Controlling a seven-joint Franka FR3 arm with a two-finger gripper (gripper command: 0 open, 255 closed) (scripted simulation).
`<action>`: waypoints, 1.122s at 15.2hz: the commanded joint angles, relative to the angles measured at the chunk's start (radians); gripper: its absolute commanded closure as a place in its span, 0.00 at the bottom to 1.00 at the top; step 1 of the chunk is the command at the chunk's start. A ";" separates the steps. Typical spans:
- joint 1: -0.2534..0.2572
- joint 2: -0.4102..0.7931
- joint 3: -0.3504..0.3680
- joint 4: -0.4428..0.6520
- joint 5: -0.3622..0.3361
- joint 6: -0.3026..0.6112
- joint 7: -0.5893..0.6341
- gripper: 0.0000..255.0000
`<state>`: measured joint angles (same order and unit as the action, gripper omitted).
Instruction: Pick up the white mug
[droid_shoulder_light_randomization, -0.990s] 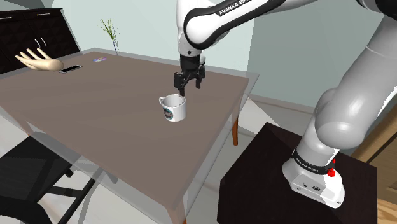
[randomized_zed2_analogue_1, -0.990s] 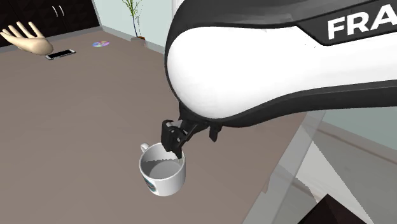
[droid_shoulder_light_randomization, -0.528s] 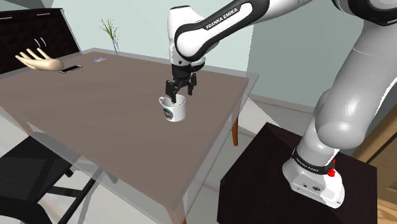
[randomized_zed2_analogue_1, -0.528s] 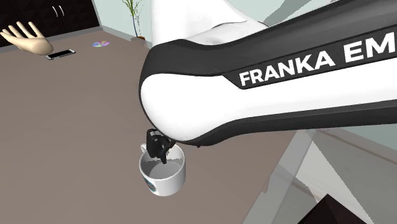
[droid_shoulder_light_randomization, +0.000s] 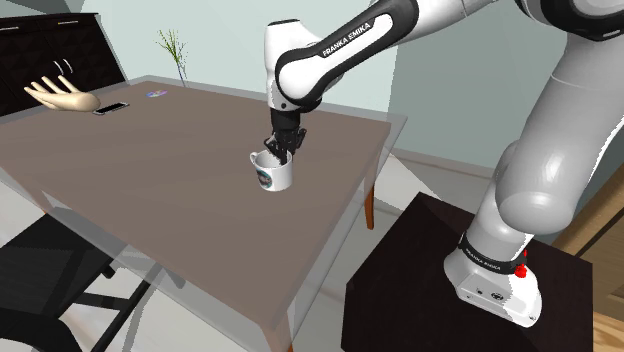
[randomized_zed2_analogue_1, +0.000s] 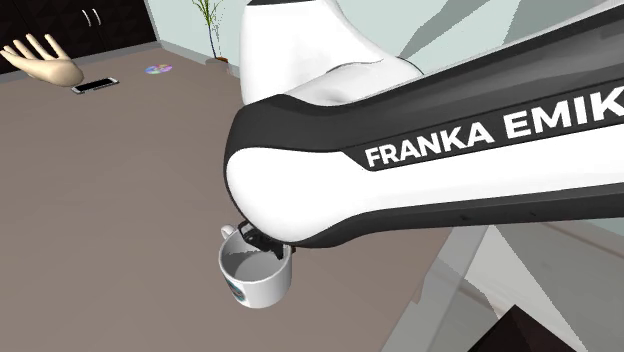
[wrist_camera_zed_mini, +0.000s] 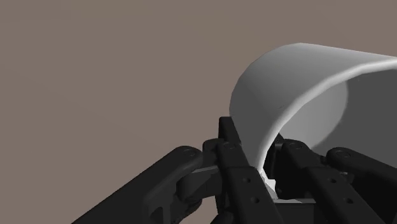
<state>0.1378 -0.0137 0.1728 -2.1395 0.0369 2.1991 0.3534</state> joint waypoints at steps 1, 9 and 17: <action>0.000 0.000 0.000 0.000 0.000 0.000 0.000 1.00; 0.000 -0.011 0.000 0.015 0.002 -0.026 0.000 1.00; -0.001 -0.046 -0.002 0.086 0.006 -0.131 -0.002 1.00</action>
<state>0.1375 -0.0578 0.1719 -2.0650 0.0428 2.0814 0.3532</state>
